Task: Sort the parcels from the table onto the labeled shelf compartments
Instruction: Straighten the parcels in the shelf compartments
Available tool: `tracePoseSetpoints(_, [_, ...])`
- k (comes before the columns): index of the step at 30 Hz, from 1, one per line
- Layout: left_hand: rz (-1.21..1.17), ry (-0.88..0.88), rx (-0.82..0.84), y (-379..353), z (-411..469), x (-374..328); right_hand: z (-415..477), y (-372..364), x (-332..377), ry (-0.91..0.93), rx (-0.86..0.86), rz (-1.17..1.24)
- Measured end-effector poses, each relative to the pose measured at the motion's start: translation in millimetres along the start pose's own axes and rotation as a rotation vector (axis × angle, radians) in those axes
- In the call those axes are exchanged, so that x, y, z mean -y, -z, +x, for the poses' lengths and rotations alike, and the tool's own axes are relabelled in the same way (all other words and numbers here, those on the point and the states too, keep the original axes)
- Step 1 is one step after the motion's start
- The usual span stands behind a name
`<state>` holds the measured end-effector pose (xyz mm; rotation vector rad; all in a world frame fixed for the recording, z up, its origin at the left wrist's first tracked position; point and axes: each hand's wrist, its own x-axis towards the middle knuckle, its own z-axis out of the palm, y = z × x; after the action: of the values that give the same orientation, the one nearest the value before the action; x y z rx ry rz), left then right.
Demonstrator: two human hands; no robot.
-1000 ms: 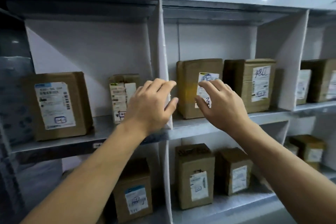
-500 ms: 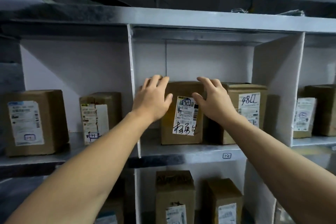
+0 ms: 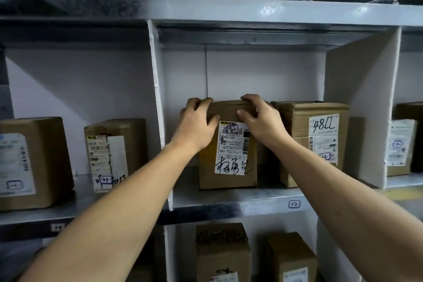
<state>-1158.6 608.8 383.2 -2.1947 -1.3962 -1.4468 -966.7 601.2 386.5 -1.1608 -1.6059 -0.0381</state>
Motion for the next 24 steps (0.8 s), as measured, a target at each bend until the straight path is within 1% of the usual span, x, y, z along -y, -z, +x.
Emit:
tracePoseSetpoints(3, [0.029, -0.023, -0.016, -2, -7, -1, -5, -1, -6, 0.029, 0.017, -0.007])
tracePoseSetpoints(7, [0.052, -0.004, -0.026, 5, -12, -5, -2, 3, -7, 0.048, 0.056, 0.038])
tracePoseSetpoints(13, [0.051, 0.096, -0.02, 14, -14, -23, -2, 6, -5, 0.062, 0.111, 0.09])
tracePoseSetpoints(24, [0.085, 0.106, -0.016, 18, -12, -22, -2, 0, -6, 0.029, 0.108, 0.152])
